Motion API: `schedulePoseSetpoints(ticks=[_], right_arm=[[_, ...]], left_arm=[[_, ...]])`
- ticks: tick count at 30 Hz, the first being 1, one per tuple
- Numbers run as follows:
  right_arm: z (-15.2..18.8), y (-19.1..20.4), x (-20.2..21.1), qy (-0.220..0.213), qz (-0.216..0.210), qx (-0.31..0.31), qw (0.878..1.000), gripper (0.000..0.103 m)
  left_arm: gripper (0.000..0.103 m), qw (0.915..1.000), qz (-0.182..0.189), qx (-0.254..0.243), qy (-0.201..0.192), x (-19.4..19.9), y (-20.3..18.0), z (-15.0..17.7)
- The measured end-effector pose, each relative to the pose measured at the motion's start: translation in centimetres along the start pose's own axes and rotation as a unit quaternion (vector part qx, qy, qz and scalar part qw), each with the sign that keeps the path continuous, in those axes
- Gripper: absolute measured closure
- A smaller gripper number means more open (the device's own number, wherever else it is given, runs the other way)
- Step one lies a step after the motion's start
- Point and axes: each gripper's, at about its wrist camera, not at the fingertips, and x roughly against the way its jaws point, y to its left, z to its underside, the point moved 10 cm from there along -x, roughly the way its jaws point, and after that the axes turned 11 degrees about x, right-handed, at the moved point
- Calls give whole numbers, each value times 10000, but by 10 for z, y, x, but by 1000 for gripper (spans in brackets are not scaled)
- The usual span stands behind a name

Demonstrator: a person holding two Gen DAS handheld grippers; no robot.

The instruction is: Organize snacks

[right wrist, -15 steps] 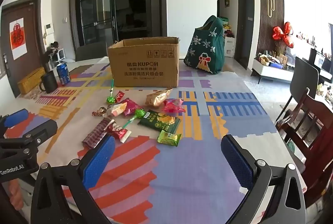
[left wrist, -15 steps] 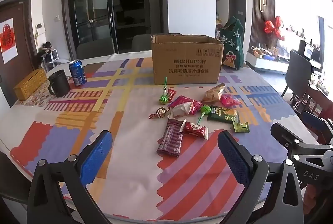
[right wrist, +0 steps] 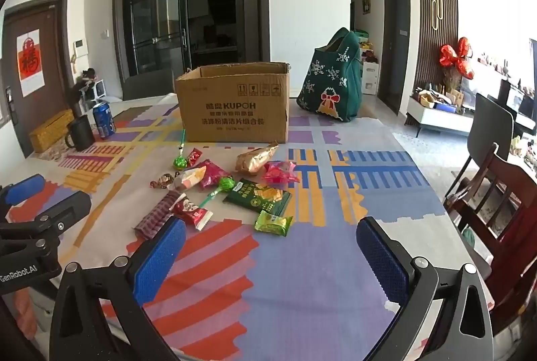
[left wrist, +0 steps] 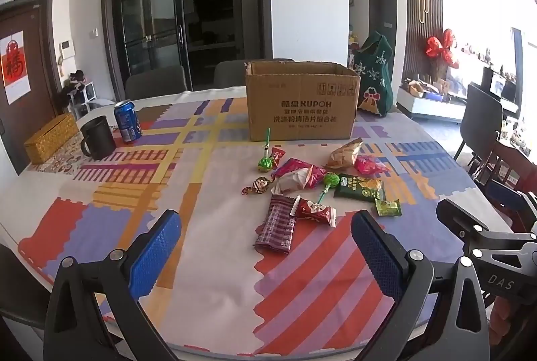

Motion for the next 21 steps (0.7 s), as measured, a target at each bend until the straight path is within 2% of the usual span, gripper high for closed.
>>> schedulePoseSetpoints(ticks=[21], right_arm=[[1, 2, 2, -55, 16, 15, 10000, 1]], left_arm=[[0, 10000, 18, 16, -41, 2, 2, 0]])
